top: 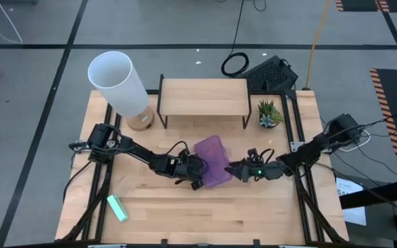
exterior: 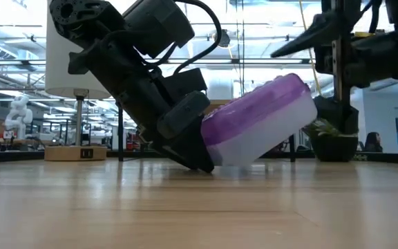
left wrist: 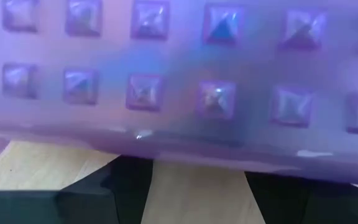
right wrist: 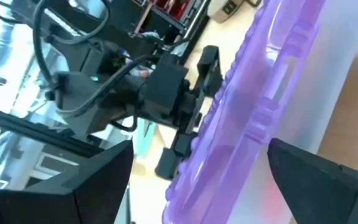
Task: Pack school essentials
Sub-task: Put the transparent violet supply box on the shelf
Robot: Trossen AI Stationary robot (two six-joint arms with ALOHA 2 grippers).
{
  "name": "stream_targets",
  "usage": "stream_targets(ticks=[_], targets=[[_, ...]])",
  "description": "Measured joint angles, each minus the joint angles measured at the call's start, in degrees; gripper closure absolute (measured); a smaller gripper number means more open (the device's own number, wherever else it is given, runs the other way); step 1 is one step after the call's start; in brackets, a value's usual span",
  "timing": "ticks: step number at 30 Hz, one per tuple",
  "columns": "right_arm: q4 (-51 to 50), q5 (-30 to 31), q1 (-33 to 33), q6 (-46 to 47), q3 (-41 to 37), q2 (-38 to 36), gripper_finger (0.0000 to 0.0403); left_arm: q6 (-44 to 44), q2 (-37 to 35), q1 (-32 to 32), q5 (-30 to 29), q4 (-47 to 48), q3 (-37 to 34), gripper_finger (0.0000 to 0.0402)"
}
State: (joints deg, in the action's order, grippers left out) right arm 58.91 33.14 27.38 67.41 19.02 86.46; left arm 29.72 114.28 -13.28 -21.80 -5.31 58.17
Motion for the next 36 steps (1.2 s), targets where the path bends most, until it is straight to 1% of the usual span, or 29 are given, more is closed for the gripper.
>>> stream_targets(ticks=[4, 7, 9, 15, 17, 22, 26, 30, 32, 36], targets=[[-8.42, -0.35, -0.02, 2.94, 0.2, -0.08, 0.0044, 0.4, 0.02, -0.02, -0.06, -0.25, 0.0, 0.0156], [-17.05, -2.3, -0.27, 7.25, 0.2, 0.33, 0.0044, 1.16, 0.06, 0.02, -0.04, -0.57, 0.08, 0.0156], [-19.22, -2.6, -0.31, 8.84, 0.24, 0.0, 0.0044, 1.4, 0.13, 0.05, 0.23, -1.02, 0.13, 0.0156], [-22.54, -1.64, -0.27, 10.7, 0.38, 0.04, 0.0044, 1.29, 0.09, 0.05, 1.0, -0.35, 0.24, 0.0156], [-23.58, -1.35, -0.27, 11.47, 0.4, -0.04, 0.0044, 1.05, -0.9, -0.12, 1.92, 1.48, 0.24, 0.0156], [-24.06, -0.82, -0.27, 10.25, 0.38, -0.05, 0.0044, 0.88, -6.05, -1.07, 3.0, 9.39, -0.02, 0.0156], [-24.65, -0.39, -0.27, 10.1, 0.32, -0.05, 0.0044, -0.42, -11.61, -1.96, 1.59, 9.86, 0.1, 0.0156], [-24.4, -0.3, -0.31, 9.78, 0.25, -0.03, 0.0044, -3.47, -14.14, -2.6, -0.46, 4.93, 0.09, 0.0156], [-24.33, -0.26, -0.33, 9.6, 0.23, -0.01, 0.0044, -5.23, -14.21, -2.18, -0.56, 0.78, 0.11, 0.0156], [-23.97, -0.24, -0.33, 9.27, 0.2, 0.0, 0.0044, -6.32, -12.84, -0.28, -0.94, -2.22, 0.11, 0.0156]])
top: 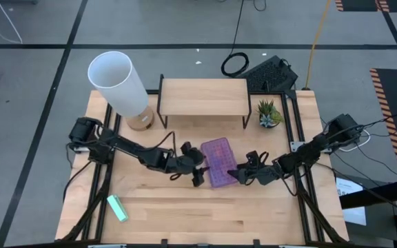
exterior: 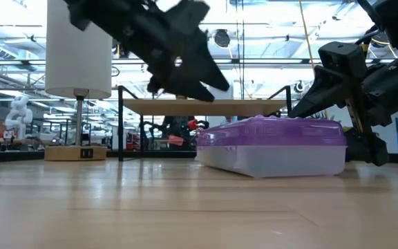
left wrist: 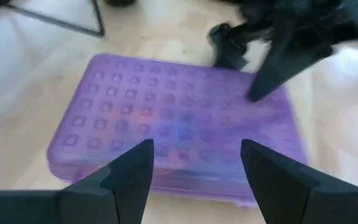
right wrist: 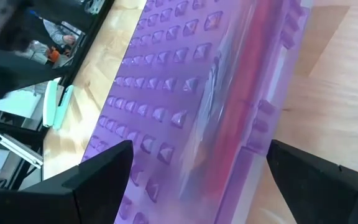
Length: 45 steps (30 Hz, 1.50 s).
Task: Pack school essentials
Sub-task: Put the transparent violet supply box on the shelf
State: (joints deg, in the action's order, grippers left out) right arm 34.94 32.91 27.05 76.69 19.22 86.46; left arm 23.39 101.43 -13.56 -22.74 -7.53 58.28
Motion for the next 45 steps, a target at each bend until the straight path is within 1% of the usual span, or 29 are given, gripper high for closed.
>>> stream_targets(ticks=[9, 13, 17, 19, 21, 23, 24, 25, 27, 29, 31, 33, 35, 37, 40, 42, 45], targets=[[0.92, -0.33, -1.12, -1.88, -0.16, 0.01, 0.0044, 2.69, 5.78, 2.69, 3.53, 0.64, 0.11, 0.0156], [1.25, -2.67, -2.39, -2.38, -0.17, -0.01, 0.0044, 3.82, 7.54, 2.65, 3.63, 0.7, 0.13, 0.0156], [1.21, -4.31, -3.41, -2.21, -0.22, -0.07, 0.0044, 4.38, 7.64, 2.32, 4.08, 1.75, 0.17, 0.0156], [1.02, -4.37, -3.43, -2.06, -0.21, -0.07, 0.0044, 4.38, 6.87, 1.75, 4.24, 3.2, 0.17, 0.0156], [0.25, -4.64, -3.48, -1.56, -0.01, -0.05, 0.0044, 4.35, 5.58, 1.08, 5.83, 5.86, 0.14, 0.0156], [-0.53, -4.63, -3.48, -0.97, 0.02, -0.05, 0.0044, 4.39, 4.49, 0.09, 7.27, 10.79, -0.54, 0.0156], [-0.7, -4.66, -3.48, -0.94, 0.02, -0.05, 0.0044, 4.87, 3.14, -0.42, 8.12, 12.5, -0.66, 0.0156], [-0.72, -4.66, -3.48, -0.96, 0.02, -0.05, 0.0044, 5.26, 1.47, -1.04, 8.52, 12.08, -0.47, 0.0156], [-0.42, -4.86, -3.48, -1.19, 0.02, -0.05, 0.0044, 5.22, -1.54, -2.65, 7.2, 12.43, 0.26, 0.0156], [0.11, -5.51, -3.73, -1.93, 0.0, -0.02, 0.0044, 4.84, -2.31, -4.04, 4.79, 14.23, -0.03, 0.0156], [0.93, -6.35, -4.29, -2.63, -0.01, 0.01, 0.0044, 4.63, -1.63, -4.55, 4.26, 14.43, -0.23, 0.0156], [1.69, -6.54, -4.59, -3.35, -0.07, 0.03, 0.0044, 4.1, -1.42, -3.74, 4.23, 13.54, -0.16, 0.0156], [2.43, -6.58, -4.59, -3.91, -0.11, 0.06, 0.0044, 4.29, -0.09, -2.74, 4.83, 12.94, 0.18, 0.0156], [2.74, -6.56, -4.59, -4.12, -0.11, 0.09, 0.0044, 4.56, 2.1, -1.87, 6.06, 14.65, -0.32, 0.0156], [3.29, -6.4, -4.59, -4.11, -0.14, 0.1, 0.0044, 4.54, 4.18, -0.53, 8.15, 12.74, -0.25, 0.0156], [3.47, -6.34, -4.59, -4.17, -0.13, 0.12, 0.0044, 4.46, 5.57, 0.43, 8.22, 9.88, 0.11, 0.0156], [3.72, -6.12, -4.61, -5.19, 0.48, 0.48, 0.0044, 3.68, 7.1, 1.4, 8.22, 10.22, -0.34, 0.0156]])
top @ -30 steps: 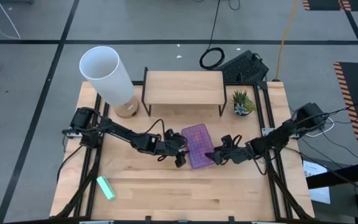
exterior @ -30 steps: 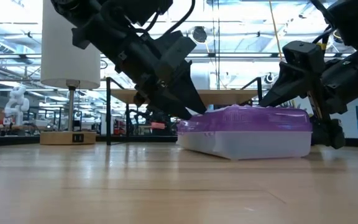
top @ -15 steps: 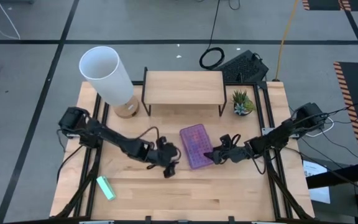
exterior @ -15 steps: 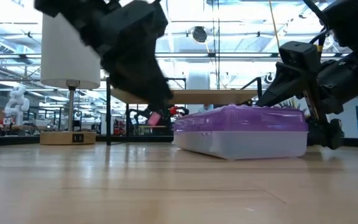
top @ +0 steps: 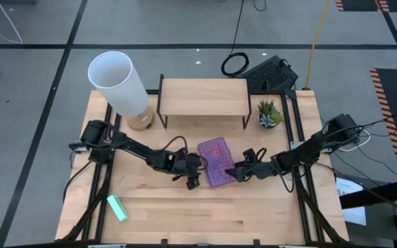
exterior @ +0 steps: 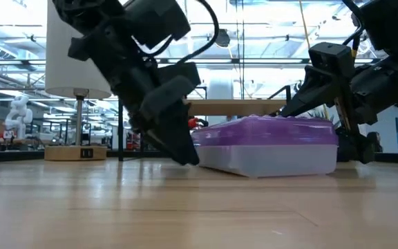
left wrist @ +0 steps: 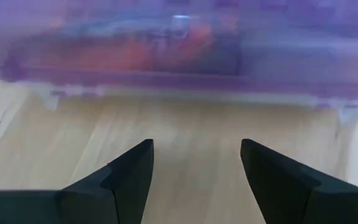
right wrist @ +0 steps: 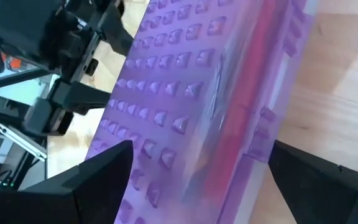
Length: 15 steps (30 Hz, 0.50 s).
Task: Pack school essentials
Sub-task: Put the transparent violet supply box on the shelf
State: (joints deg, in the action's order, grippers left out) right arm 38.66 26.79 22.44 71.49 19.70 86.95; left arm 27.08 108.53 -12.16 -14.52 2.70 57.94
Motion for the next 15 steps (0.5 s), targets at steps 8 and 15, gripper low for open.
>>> stream_targets(ticks=[8, 15], targets=[[-4.4, 0.37, -1.52, -4.82, 4.51, 1.45, 0.0044, -5.07, 1.42, 1.29, -0.18, -4.97, 0.22, 0.0156], [-8.07, -0.04, -3.12, -2.08, 6.12, 2.5, 0.0044, -8.7, 1.4, 1.65, -0.99, -5.03, 0.17, 0.0156]])
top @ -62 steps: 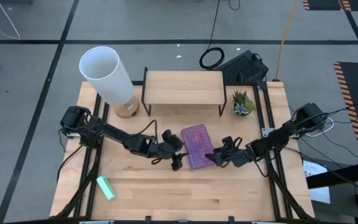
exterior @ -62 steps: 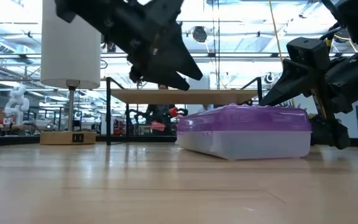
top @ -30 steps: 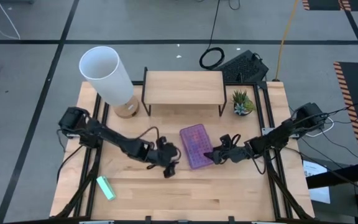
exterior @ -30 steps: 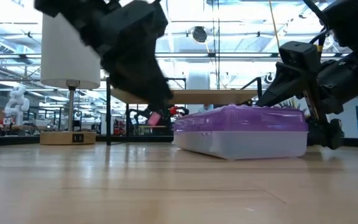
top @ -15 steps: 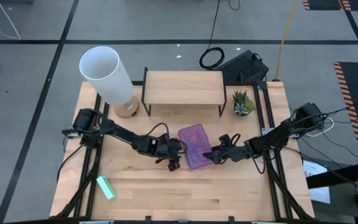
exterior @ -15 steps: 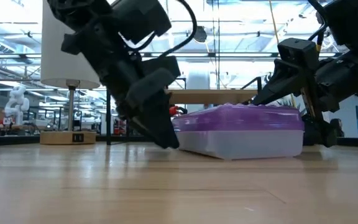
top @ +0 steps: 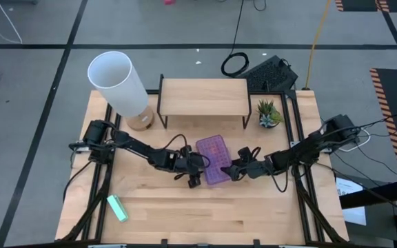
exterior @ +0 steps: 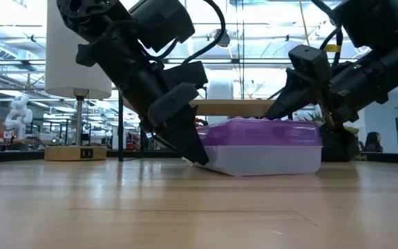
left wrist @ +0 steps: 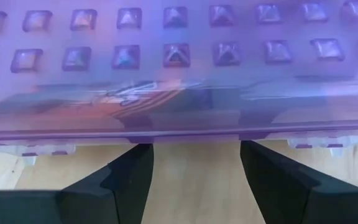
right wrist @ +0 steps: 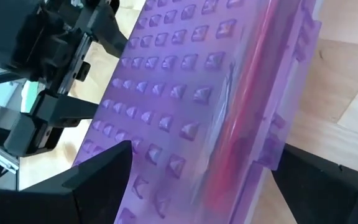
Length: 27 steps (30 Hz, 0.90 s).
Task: Pack school essentials
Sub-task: Put the transparent violet supply box on the shelf
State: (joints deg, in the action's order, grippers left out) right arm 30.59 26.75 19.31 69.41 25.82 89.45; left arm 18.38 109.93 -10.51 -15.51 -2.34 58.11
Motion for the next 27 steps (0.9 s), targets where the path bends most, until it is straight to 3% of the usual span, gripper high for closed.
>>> stream_targets(ticks=[21, 27], targets=[[1.47, 2.58, 0.23, 0.57, -0.02, 0.56, 0.0044, -4.45, 0.0, 0.93, -0.02, 1.61, 0.15, 0.0156], [2.6, 5.37, 0.15, 0.38, 2.68, 5.3, 0.0044, -6.62, -0.02, 0.93, -2.55, 2.17, 0.11, 0.0156]])
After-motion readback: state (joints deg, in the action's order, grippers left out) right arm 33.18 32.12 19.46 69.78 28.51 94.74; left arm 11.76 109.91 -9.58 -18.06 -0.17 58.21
